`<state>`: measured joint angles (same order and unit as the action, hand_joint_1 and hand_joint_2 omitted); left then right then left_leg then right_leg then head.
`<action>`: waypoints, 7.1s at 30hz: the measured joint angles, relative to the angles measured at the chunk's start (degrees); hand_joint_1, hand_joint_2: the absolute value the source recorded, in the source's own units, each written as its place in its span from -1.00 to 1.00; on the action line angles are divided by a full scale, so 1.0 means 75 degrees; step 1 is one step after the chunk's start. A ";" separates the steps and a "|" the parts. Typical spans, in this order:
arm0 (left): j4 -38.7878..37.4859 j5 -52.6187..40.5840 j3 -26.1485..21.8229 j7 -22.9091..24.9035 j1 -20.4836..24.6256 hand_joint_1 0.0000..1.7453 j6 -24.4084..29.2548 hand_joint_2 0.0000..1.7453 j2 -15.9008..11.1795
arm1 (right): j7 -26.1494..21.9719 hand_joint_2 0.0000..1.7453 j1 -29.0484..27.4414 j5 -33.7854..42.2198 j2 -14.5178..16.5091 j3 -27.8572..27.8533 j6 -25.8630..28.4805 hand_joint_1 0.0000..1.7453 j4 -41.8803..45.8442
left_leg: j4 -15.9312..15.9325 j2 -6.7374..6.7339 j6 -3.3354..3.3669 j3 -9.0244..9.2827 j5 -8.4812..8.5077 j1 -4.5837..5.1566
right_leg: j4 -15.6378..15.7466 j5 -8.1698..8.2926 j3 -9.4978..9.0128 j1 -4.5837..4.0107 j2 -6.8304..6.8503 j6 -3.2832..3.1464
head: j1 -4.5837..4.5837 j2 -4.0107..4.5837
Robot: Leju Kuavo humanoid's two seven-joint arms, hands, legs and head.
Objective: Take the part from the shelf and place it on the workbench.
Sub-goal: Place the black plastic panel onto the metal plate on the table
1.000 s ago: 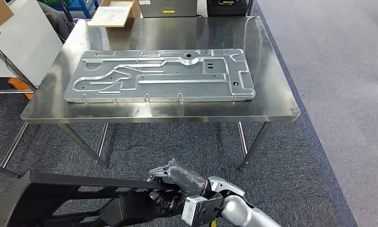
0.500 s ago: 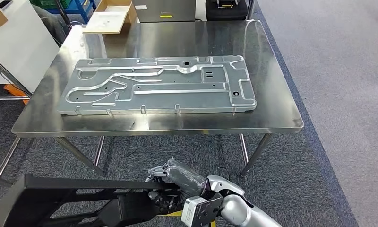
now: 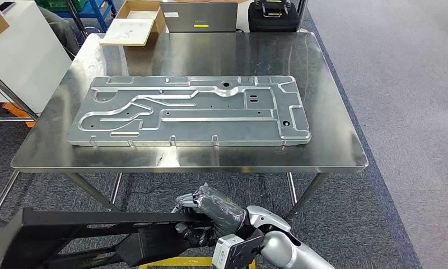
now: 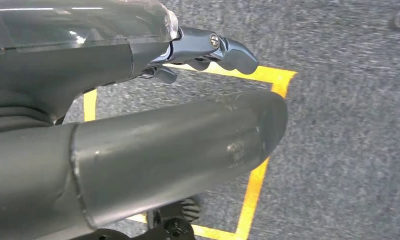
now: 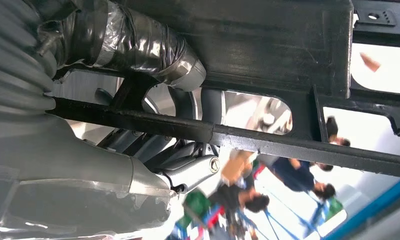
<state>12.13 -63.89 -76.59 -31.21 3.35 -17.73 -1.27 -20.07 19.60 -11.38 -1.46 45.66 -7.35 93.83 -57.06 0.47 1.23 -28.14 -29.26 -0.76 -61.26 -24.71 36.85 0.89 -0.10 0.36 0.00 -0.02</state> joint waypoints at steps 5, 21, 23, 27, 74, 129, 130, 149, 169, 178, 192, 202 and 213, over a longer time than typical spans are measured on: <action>0.0000 -0.0190 0.0018 0.0093 0.0196 -1.00 -0.0039 -1.00 0.0001 | 0.0653 1.00 0.1335 -0.1042 0.0314 -0.0670 0.0411 0.92 0.0312 | -0.0925 -0.0030 -0.0262 -0.0483 -0.0410 -0.0016 | 0.0178 -0.0052 -0.0107 -0.0061 -0.0021 -0.0271 | 0.0002 0.0000; -0.0003 -0.0357 0.0184 0.0187 0.0455 -1.00 -0.0074 -1.00 -0.0013 | 0.1516 1.00 0.3041 -0.2756 0.0672 -0.2404 0.0582 0.92 -0.0141 | 0.0086 -0.0049 0.0074 -0.0847 0.0768 0.0020 | -0.1162 -0.1188 0.0137 -0.0102 -0.0040 -0.0074 | 0.0002 0.0000; -0.0003 -0.0365 0.0209 0.0187 0.0471 -1.00 -0.0087 -1.00 -0.0012 | 0.1559 1.00 0.3038 -0.3140 0.0593 -0.2496 0.0639 0.92 -0.0523 | 0.0051 -0.0047 0.0069 -0.0838 0.0721 0.0015 | -0.1729 -0.1229 0.0562 -0.0047 -0.0032 -0.0015 | 0.0003 0.0000; -0.0003 -0.0361 0.0253 0.0192 0.0504 -1.00 -0.0105 -1.00 -0.0015 | 0.1856 1.00 0.3109 -0.4408 0.0359 -0.2578 0.0887 0.92 -0.1490 | -0.0131 -0.0023 -0.0044 -0.0822 0.0556 -0.0006 | -0.0293 -0.0245 0.0081 0.0013 -0.0006 0.0025 | 0.0004 0.0001; -0.0004 -0.0620 0.1011 0.0320 0.0827 -1.00 0.0270 -1.00 -0.0128 | 0.2391 -1.00 0.3718 -0.9786 -0.0074 -0.2209 0.3146 -1.00 -0.6356 | -0.0183 -0.0033 -0.0121 -0.0849 0.0544 0.0060 | 0.0178 -0.0126 -0.0170 -0.0051 -0.0042 -0.0220 | 0.0011 0.0001; -0.0006 0.0772 0.0793 -0.0401 -0.0232 -1.00 0.0382 -1.00 0.0068 | -0.2412 -1.00 -0.5032 -0.3850 0.1316 -0.7967 0.6044 -1.00 0.3759 | -0.2143 -0.0027 -0.0327 -0.1137 -0.1098 0.0030 | 0.0228 -0.0068 -0.0128 -0.0051 0.0141 -0.0358 | 0.0004 0.0000; -0.0005 0.0776 0.0741 -0.0416 -0.0261 -1.00 0.0399 -1.00 0.0091 | -0.2416 -1.00 -0.5199 -0.3844 0.1496 -0.8369 0.5935 -1.00 0.3634 | -0.2073 -0.0026 -0.0313 -0.1000 -0.1061 0.0029 | 0.0218 -0.0031 -0.0072 -0.0059 0.0140 -0.0356 | 0.0004 0.0000; 0.0025 0.0681 0.0113 -0.0312 -0.0243 -1.00 0.0526 -1.00 0.0491 | -0.2077 -1.00 -0.3650 -0.7557 0.2589 -1.4807 0.4950 -1.00 -0.0634 | -0.0065 -0.0159 0.0081 -0.0770 0.0588 0.0089 | -0.0129 -0.0794 -0.0989 0.0043 0.0030 0.0125 | 0.0002 0.0000; 0.0045 0.0234 -0.0059 -0.0148 -0.0110 -1.00 0.0366 -1.00 0.0545 | 0.1695 -1.00 -0.2533 -0.9852 0.1707 -1.7197 0.1913 -1.00 -0.6977 | 0.0497 -0.0167 0.0208 0.0734 -0.0280 0.0224 | 0.0373 0.0436 0.0098 -0.0103 0.0094 -0.0133 | 0.0004 0.0000; 0.0041 -0.0087 -0.0017 0.0090 -0.0151 -1.00 0.0321 -1.00 0.0646 | 0.2700 -1.00 -0.2461 -0.9845 0.1533 -1.7574 0.0961 -1.00 -0.9250 | 0.0192 -0.0622 0.0224 -0.0457 0.0473 0.0093 | -0.1242 -0.0596 -0.0245 0.0115 0.0140 0.0244 | -0.0004 0.0000; 0.0041 -0.0131 -0.0003 0.0084 -0.0185 -1.00 0.0409 -1.00 0.0676 | 0.2698 -1.00 -0.2273 -0.9863 0.1473 -1.7655 0.0733 -1.00 -0.9926 | -0.2070 -0.0117 -0.0214 -0.0933 -0.0768 0.0009 | 0.0301 -0.0107 -0.0145 0.0015 -0.0129 -0.0192 | 0.0005 0.0000; 0.0041 0.0128 -0.0077 0.1286 -0.0124 -1.00 0.0536 -1.00 0.0618 | 0.3481 -1.00 -0.2196 -0.9836 0.1463 -1.7757 0.0843 -1.00 -1.0431 | 0.0555 -0.0130 0.0276 0.0599 -0.0158 0.0088 | -0.0175 -0.0073 0.0393 0.0008 -0.0126 0.0160 | 0.0001 0.0000; 0.0041 0.0136 -0.0186 0.1324 -0.0117 -1.00 0.0604 1.00 0.0629 | 0.3525 1.00 -0.2171 -0.9833 0.1364 -1.7763 0.0857 -1.00 -1.0578 | 0.0039 -0.0326 0.0119 -0.0106 0.0047 0.0171 | 0.0398 -0.0590 -0.0881 -0.0093 0.0037 -0.0041 | 0.0004 0.0000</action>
<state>12.44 -62.87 -77.98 -21.28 2.47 -13.20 3.45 6.37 3.31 -85.13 8.76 -87.56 -0.92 14.50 -56.76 -1.98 2.12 -28.93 -28.91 0.52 -58.27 -29.13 30.24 0.19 0.17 0.05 0.03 -0.02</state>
